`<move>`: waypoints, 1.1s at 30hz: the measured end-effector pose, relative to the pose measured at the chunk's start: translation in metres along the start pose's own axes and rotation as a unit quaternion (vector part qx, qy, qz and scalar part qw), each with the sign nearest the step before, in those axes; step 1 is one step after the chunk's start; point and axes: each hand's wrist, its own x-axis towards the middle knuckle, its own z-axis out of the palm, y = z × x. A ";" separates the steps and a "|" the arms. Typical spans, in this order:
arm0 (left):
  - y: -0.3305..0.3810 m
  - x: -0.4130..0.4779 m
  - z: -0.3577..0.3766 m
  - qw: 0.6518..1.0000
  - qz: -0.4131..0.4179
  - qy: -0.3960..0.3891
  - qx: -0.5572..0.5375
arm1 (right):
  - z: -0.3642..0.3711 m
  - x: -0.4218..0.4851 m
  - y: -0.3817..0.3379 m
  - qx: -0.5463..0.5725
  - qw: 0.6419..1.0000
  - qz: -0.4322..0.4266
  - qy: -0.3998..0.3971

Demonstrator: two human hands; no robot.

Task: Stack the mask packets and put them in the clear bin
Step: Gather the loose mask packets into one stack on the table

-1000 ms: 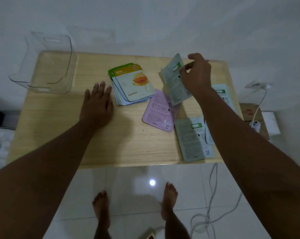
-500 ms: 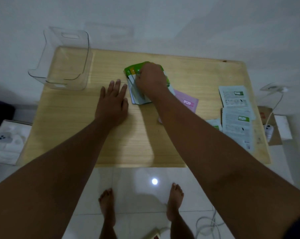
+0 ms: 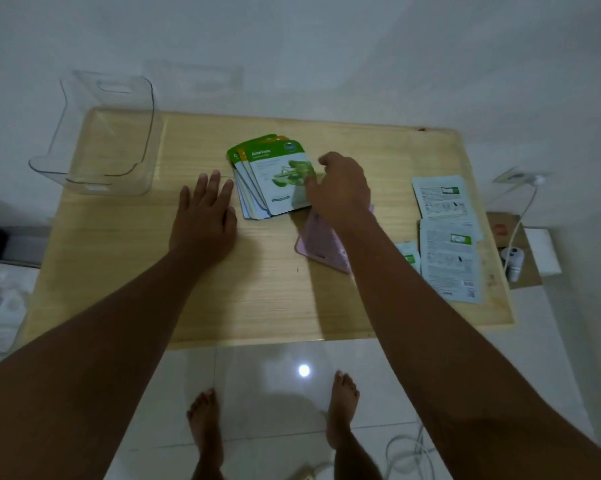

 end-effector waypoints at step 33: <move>0.003 -0.001 0.003 1.000 -0.004 -0.002 -0.006 | -0.052 0.006 0.063 0.110 0.988 0.067 0.085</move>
